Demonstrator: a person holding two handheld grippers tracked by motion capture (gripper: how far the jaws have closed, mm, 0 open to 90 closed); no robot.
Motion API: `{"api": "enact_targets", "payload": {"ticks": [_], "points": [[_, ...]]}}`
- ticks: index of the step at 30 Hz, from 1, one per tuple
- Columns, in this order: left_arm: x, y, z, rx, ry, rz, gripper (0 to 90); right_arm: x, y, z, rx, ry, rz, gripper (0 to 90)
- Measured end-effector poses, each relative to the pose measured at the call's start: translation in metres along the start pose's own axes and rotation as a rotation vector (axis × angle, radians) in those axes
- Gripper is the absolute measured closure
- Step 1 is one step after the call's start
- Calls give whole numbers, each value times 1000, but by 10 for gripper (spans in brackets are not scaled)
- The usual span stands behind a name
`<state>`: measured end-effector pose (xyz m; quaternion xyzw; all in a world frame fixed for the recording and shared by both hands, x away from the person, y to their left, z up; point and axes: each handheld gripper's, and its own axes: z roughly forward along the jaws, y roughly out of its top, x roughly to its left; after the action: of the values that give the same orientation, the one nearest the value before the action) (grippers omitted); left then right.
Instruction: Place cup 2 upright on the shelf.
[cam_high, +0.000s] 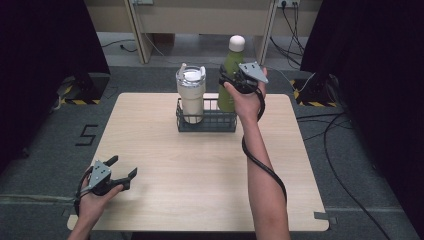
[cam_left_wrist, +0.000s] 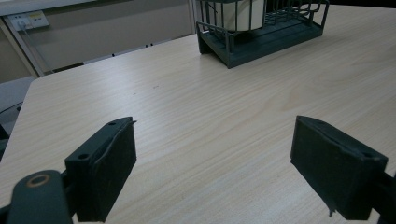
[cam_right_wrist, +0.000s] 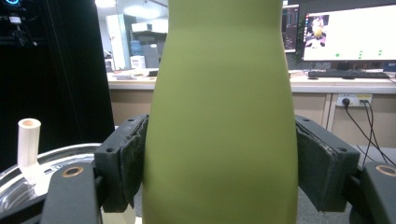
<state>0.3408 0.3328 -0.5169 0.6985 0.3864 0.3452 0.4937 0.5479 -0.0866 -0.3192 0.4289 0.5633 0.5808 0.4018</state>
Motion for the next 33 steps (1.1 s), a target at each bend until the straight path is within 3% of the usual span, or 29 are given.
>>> {"api": "enact_targets", "payload": {"ticks": [33], "points": [[1, -1, 0, -2, -2, -4, 135, -1, -27, 36, 94, -22, 6, 261]]}}
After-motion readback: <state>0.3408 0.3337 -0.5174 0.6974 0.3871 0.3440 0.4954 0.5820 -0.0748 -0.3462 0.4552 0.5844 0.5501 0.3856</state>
